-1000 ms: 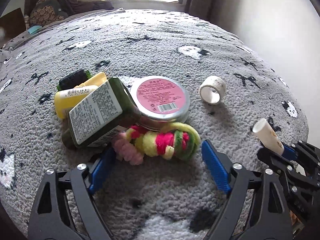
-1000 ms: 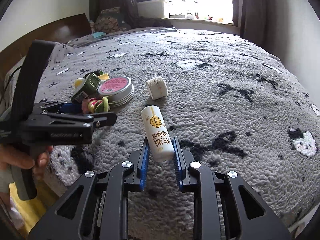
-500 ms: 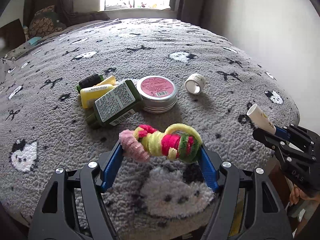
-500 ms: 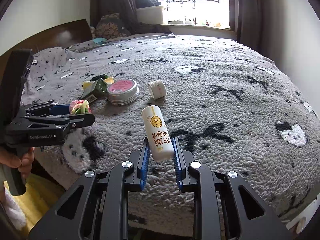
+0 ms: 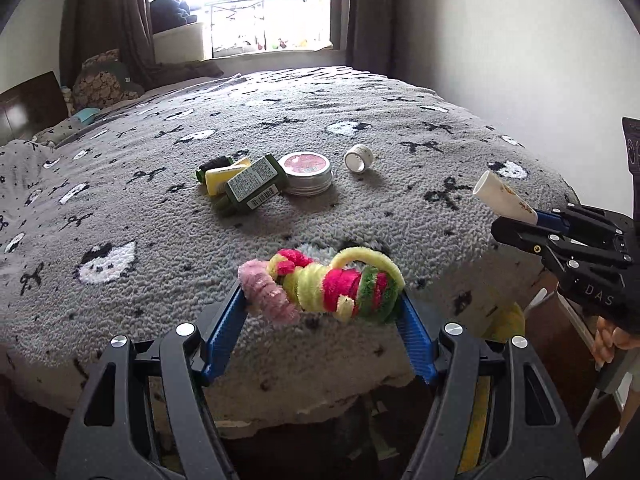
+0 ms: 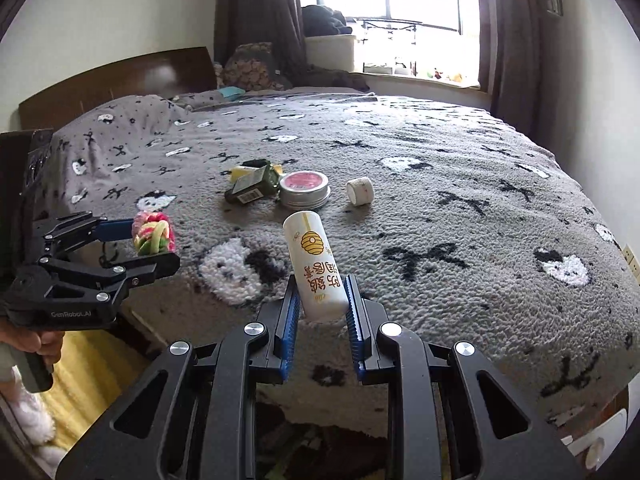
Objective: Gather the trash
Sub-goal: 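Lower both held items into the bin and open both tools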
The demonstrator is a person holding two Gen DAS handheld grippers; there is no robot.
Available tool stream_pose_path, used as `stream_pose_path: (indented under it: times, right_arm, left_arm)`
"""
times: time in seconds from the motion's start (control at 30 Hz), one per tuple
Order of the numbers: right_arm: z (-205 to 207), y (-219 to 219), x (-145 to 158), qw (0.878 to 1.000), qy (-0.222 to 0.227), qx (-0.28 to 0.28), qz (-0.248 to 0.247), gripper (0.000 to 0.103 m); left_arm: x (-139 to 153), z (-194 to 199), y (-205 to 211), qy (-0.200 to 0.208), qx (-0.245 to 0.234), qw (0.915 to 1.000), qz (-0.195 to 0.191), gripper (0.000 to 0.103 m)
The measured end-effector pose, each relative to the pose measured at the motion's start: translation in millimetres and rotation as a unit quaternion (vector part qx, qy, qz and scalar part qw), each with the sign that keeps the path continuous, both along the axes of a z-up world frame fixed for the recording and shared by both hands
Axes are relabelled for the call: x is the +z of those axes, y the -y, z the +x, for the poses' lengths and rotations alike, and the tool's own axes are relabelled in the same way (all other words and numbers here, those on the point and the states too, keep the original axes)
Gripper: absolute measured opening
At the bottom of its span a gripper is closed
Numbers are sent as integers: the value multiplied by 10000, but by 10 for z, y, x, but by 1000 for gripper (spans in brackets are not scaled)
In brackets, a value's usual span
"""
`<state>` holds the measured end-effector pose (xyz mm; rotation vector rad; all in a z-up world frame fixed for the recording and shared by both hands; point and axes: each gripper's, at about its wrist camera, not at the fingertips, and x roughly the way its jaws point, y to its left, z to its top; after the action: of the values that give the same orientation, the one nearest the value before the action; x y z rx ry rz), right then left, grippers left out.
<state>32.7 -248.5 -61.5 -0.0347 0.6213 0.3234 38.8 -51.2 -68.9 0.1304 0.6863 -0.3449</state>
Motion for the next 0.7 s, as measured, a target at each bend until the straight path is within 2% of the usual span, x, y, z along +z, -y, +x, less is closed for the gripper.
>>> stream_pose_path:
  times: [0.27,0.33,0.53,0.7]
  right_arm:
    - [-350,-123,-156,9993,-259,242,112,23]
    - [-404,-149,-245,9989,-386,254,119,23]
    - [-466,-183,-696,9933,-1102,268,235,23]
    - [-512,-240,-962,9892,-1441,235,129,23]
  left_arm:
    - [-299,-367,-26,-376,-140,9991,-100,67]
    - [-413,-436,-3,-483,-205,9986,0,67]
    - [-847,-522,2,-1029,-250,9942,175,67]
    - [-1194,-584,11,-1527,-285,9877,197,67]
